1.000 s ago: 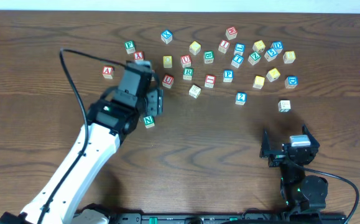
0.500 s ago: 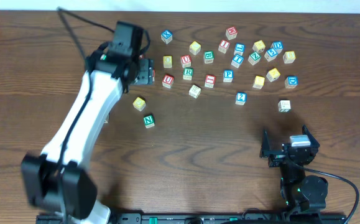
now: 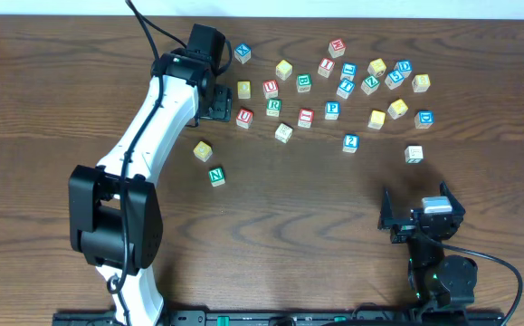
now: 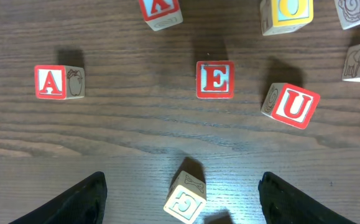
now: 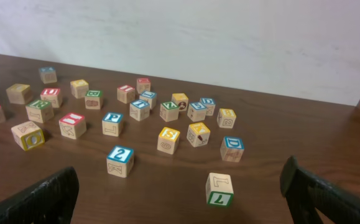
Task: Spell out NEURIPS
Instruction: 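Raise the left gripper and move it over the red E block, then lower the left gripper around the red E block and close it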
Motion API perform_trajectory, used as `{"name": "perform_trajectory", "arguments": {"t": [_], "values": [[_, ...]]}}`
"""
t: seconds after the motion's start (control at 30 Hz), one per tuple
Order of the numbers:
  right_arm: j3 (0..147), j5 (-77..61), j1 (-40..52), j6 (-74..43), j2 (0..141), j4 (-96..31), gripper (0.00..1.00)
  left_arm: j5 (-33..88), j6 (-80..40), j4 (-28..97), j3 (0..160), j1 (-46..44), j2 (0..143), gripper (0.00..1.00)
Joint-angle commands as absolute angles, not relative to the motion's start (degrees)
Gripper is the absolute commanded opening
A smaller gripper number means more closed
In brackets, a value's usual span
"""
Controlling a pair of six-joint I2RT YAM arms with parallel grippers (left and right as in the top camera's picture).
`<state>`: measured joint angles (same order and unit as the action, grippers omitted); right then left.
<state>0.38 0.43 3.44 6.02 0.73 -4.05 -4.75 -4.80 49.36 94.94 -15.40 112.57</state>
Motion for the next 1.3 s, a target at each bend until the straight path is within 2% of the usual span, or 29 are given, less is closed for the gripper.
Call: {"name": "perform_trajectory", "arguments": {"t": [0.0,1.27], "values": [[0.3,0.5,2.9,5.2,0.6,-4.3,0.99,-3.7,-2.9,49.1,97.1,-15.1,113.3,0.77],[0.3,0.5,2.9,5.2,0.6,-4.3,0.99,-1.9,-6.2,37.8,98.2,-15.1,123.0,0.76]]}}
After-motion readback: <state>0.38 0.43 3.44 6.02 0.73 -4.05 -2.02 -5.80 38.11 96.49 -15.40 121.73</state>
